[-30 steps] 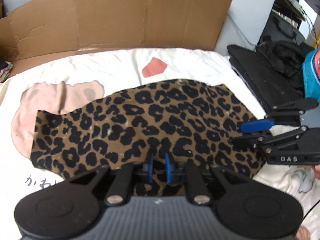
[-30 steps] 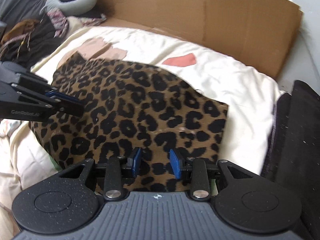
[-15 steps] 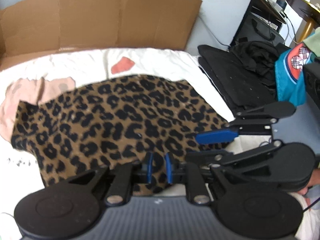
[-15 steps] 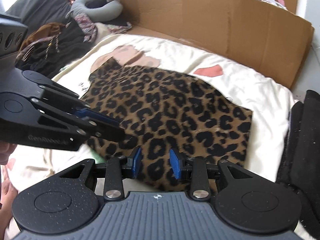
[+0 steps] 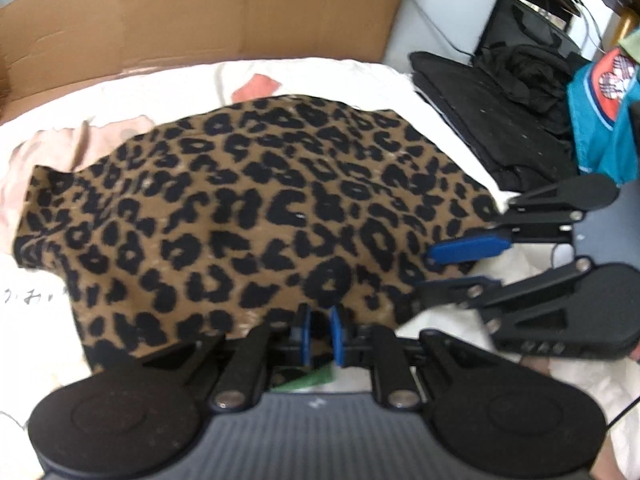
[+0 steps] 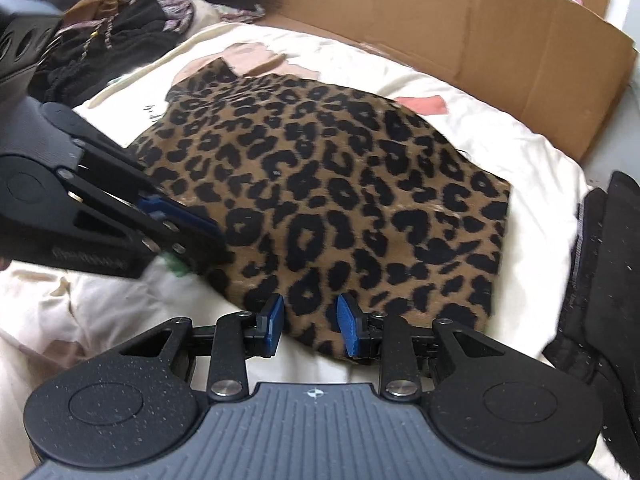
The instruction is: Fold clothes
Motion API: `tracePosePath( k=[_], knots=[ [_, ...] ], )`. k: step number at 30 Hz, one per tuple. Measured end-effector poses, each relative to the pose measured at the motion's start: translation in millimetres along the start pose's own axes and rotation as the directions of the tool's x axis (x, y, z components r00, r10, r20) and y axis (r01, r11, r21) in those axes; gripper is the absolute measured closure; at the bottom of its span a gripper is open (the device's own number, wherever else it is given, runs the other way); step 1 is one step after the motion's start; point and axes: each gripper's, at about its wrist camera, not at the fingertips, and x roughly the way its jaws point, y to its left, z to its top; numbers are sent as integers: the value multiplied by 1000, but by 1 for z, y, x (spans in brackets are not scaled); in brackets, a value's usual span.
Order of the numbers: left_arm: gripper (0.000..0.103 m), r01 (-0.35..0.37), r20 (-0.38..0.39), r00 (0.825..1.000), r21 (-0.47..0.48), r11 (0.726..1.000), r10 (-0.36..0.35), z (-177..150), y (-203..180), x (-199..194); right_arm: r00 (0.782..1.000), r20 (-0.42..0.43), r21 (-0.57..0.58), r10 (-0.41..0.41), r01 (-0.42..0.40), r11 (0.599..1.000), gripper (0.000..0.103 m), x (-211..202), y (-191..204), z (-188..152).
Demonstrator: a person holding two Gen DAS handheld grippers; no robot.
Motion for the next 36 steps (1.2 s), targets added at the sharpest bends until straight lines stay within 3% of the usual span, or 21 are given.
tracePosePath(
  k=[9, 21, 27, 31, 34, 36],
  knots=[
    [91, -89, 2, 996, -44, 995, 89, -11, 29, -19, 999, -7, 48, -54, 54, 997, 68, -9, -26, -9],
    [91, -213, -18, 977, -140, 967, 213, -33, 67, -51, 993, -16, 99, -121, 122, 988, 68, -23, -45, -18],
    [87, -199, 4, 979, -188, 962, 203, -31, 71, -68, 995, -2, 201, -95, 93, 975, 68, -38, -54, -20],
    [79, -177, 17, 983, -196, 964, 184, -29, 72, -69, 999, 1, 276, -54, 52, 960, 68, -43, -57, -23],
    [78, -166, 10, 985, -206, 964, 171, -29, 76, -63, 1000, -3, 361, -9, 10, 933, 68, -42, -61, -27],
    [77, -158, 3, 987, -213, 964, 163, -30, 77, -59, 999, 5, 456, 38, -37, 889, 67, -37, -69, -32]
  ],
)
